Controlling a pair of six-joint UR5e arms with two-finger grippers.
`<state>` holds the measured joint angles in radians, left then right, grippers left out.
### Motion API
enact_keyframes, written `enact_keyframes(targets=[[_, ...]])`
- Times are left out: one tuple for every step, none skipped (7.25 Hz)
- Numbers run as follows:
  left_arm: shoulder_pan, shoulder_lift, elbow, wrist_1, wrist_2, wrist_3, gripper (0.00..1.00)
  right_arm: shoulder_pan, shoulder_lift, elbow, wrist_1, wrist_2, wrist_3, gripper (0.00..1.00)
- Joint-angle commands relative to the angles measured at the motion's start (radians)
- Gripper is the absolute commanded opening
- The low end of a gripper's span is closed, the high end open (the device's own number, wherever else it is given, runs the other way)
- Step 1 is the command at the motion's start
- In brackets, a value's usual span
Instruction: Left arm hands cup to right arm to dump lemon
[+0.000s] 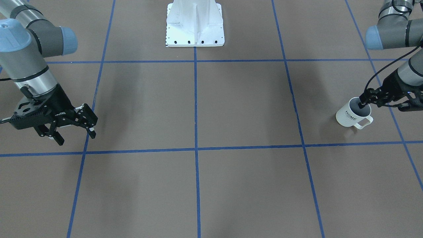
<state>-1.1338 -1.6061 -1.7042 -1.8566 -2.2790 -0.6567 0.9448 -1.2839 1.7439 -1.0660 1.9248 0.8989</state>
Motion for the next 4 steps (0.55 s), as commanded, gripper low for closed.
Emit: enact_keyframes(targets=[[-0.013,-0.006,-0.031,0.004,-0.022,0.012,1.00,0.128,-0.040,0.016,-0.072,0.155,-0.044,1.00],[-0.036,-0.006,-0.032,0.004,-0.022,0.087,1.00,0.175,-0.095,0.031,-0.092,0.190,-0.157,1.00],[-0.072,-0.002,-0.020,0.007,-0.022,0.198,1.00,0.225,-0.159,0.031,-0.098,0.226,-0.269,1.00],[-0.104,0.002,0.000,0.008,-0.022,0.238,1.00,0.300,-0.228,0.028,-0.098,0.288,-0.395,1.00]])
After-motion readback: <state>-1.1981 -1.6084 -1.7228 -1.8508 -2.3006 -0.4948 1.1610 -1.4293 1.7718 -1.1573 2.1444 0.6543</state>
